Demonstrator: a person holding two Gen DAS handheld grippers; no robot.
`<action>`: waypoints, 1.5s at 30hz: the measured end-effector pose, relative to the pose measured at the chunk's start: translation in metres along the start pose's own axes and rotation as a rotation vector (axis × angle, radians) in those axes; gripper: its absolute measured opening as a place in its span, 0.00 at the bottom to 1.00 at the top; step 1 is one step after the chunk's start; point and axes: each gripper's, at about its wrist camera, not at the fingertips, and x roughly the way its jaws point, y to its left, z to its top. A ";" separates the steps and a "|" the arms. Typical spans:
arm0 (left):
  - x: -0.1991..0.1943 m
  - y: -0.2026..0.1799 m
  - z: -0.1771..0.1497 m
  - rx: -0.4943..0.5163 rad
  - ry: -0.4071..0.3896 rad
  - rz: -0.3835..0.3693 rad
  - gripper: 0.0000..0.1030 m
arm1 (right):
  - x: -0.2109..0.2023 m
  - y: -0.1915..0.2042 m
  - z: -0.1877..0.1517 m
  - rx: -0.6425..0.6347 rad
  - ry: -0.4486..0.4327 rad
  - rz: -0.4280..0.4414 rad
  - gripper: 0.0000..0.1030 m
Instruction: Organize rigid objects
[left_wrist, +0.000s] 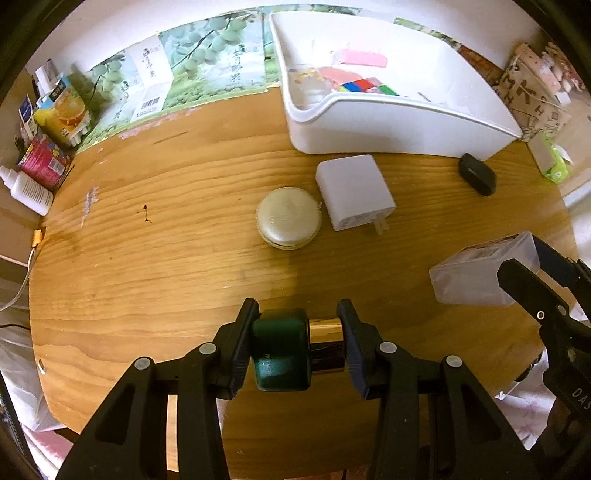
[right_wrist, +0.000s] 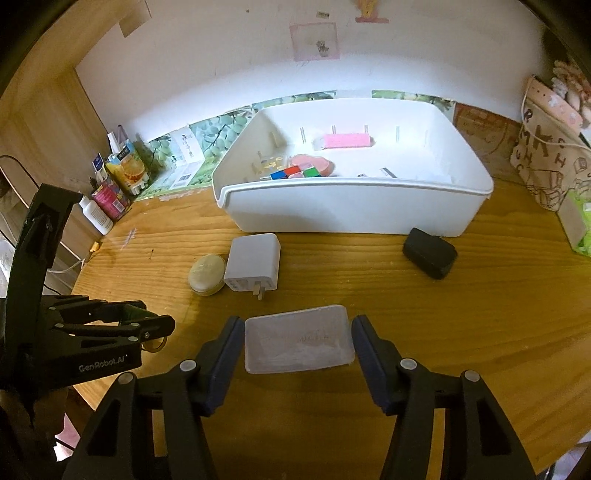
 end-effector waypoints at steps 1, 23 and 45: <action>0.000 -0.007 0.008 0.004 -0.004 0.000 0.46 | -0.002 0.000 0.000 0.000 -0.004 -0.002 0.59; -0.042 -0.030 0.052 -0.033 -0.114 0.024 0.46 | -0.061 -0.017 0.060 -0.123 -0.143 -0.021 0.59; -0.067 -0.059 0.137 -0.127 -0.313 0.003 0.46 | -0.030 -0.062 0.150 -0.293 -0.232 0.089 0.36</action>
